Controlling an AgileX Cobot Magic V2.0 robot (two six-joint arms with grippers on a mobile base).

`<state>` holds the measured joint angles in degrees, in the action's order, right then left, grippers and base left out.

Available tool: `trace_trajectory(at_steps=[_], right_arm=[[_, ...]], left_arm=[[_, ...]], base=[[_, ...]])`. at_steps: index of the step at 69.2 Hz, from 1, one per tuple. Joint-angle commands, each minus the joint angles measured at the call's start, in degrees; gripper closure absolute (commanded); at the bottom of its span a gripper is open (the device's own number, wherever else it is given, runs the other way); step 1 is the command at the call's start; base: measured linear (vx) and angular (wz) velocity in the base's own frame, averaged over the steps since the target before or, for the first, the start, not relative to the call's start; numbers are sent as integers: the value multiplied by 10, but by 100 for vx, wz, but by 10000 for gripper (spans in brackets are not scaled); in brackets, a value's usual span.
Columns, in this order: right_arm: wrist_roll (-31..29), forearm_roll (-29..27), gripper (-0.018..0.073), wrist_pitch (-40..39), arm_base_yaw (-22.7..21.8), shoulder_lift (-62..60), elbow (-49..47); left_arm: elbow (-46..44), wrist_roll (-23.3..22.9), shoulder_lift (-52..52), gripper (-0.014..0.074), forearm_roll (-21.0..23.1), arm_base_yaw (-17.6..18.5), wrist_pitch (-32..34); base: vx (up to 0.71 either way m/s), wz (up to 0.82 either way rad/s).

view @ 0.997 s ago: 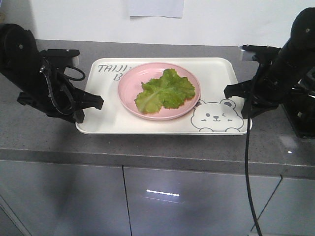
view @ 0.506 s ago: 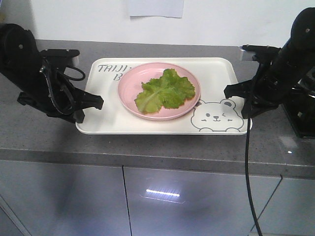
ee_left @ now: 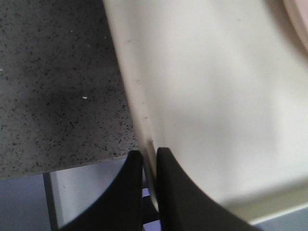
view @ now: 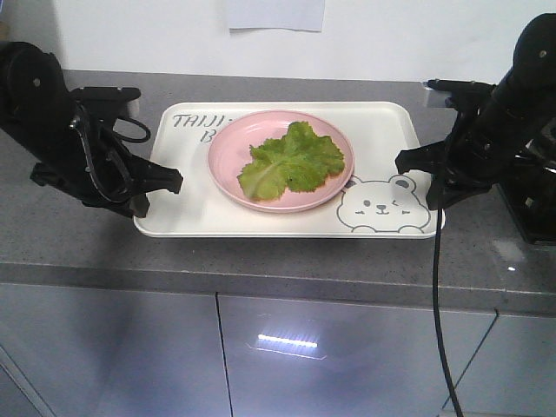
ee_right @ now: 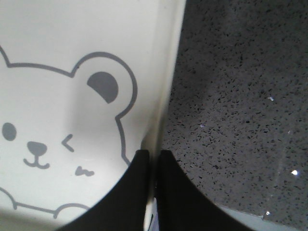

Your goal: Transfer vegetables to tray and serve

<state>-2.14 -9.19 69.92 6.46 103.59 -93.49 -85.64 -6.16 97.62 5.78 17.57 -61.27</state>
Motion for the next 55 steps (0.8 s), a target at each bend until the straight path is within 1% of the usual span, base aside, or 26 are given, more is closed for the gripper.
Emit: trace_trajectory(at_steps=[1,55], right_arm=[[-22,-64,564,-28,10,-35,-20],[-22,-64,564,-28,10,-35,-20]], left_arm=[[-24,19,-33,603,64,16,40],[-24,19,-33,603,64,16,40]], base=[[0,0],[0,0]])
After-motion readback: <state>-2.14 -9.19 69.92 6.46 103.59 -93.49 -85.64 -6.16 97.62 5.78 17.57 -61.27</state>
